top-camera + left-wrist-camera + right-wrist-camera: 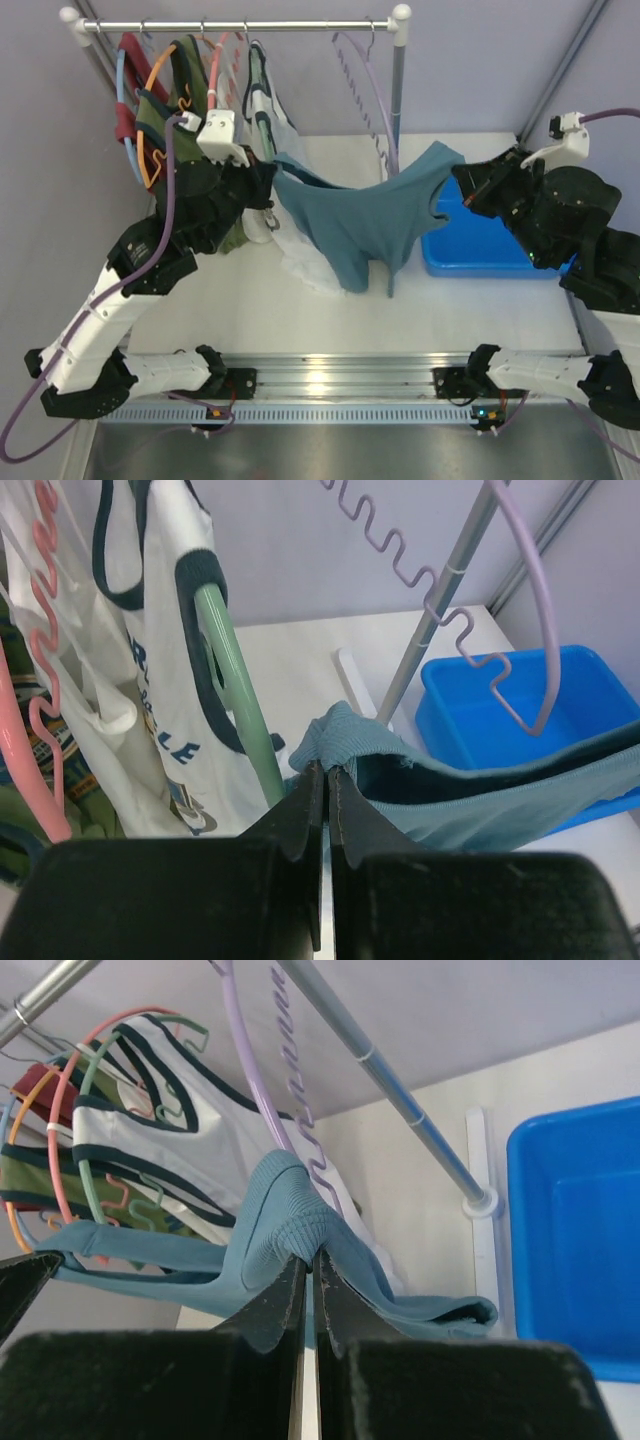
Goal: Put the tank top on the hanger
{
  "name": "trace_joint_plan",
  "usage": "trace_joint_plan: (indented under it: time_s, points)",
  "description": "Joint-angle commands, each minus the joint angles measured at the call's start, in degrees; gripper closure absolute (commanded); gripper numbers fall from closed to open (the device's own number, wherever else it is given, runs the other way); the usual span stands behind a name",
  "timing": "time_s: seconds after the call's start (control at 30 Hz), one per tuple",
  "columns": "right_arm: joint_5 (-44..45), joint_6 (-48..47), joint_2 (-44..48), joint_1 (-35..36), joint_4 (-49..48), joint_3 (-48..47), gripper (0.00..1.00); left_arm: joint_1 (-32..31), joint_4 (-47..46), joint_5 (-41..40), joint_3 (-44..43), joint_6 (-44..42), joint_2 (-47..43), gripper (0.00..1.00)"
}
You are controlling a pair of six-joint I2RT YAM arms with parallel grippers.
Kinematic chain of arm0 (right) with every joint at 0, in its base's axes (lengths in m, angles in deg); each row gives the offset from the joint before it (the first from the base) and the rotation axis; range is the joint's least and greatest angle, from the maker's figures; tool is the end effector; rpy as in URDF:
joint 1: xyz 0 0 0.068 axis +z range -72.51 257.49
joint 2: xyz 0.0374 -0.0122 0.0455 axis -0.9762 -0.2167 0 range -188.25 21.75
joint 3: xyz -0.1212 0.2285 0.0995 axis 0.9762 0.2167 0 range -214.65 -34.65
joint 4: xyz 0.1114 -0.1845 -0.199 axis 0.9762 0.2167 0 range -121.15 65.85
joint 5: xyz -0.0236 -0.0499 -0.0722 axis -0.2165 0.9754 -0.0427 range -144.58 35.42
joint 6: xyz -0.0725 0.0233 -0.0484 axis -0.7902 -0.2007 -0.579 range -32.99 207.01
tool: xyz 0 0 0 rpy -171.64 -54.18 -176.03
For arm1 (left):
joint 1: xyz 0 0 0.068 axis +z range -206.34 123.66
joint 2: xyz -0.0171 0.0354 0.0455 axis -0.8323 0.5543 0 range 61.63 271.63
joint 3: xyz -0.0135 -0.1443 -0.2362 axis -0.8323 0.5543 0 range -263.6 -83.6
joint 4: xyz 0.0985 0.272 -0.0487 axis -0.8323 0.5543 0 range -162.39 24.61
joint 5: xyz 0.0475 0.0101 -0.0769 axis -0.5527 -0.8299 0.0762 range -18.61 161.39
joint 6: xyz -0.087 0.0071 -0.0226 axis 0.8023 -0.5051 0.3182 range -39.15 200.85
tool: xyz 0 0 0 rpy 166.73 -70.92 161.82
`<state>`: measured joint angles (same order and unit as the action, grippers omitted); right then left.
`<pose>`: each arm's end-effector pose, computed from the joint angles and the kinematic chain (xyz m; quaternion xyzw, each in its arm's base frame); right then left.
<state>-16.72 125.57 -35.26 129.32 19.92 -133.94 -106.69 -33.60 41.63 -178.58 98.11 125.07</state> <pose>0.1476 0.1076 0.5496 0.1267 0.7378 0.2633 0.6085 0.1897 -0.1663 0.5324 0.0439 0.7436 -0.1953 0.6380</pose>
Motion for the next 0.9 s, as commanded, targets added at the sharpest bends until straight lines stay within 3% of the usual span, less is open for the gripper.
trace_joint_plan:
  time_s: [0.0,0.2,0.33,0.53,0.57,0.7,0.87]
  points:
    - [1.8,-6.7,-2.4,0.6,0.4,-6.3,1.0,0.0,-3.0,-2.1,-6.8,-4.8,1.1,1.0]
    - [1.7,-10.1,-4.6,0.6,-0.8,-10.8,1.0,0.0,-3.4,-2.5,-10.0,-7.2,2.1,1.0]
    - [0.0,-9.1,-4.5,0.5,-1.3,-7.4,1.0,0.0,-2.3,-2.0,-5.9,-4.9,1.0,1.0]
    - [-6.2,-1.1,4.4,0.6,-5.7,16.2,1.0,0.0,-3.7,2.2,17.8,7.5,-6.8,1.0]
    - [-8.7,1.8,5.4,0.6,-7.5,23.6,1.0,0.0,-4.9,4.2,25.2,9.4,-7.8,1.0]
    - [-13.9,9.5,10.4,1.4,-12.9,42.4,1.0,-0.1,-10.5,12.7,41.7,18.5,-10.7,1.0]
    - [-15.5,22.0,14.6,8.6,-18.5,64.6,1.0,-0.4,-17.9,20.5,58.8,26.9,-10.3,1.0]
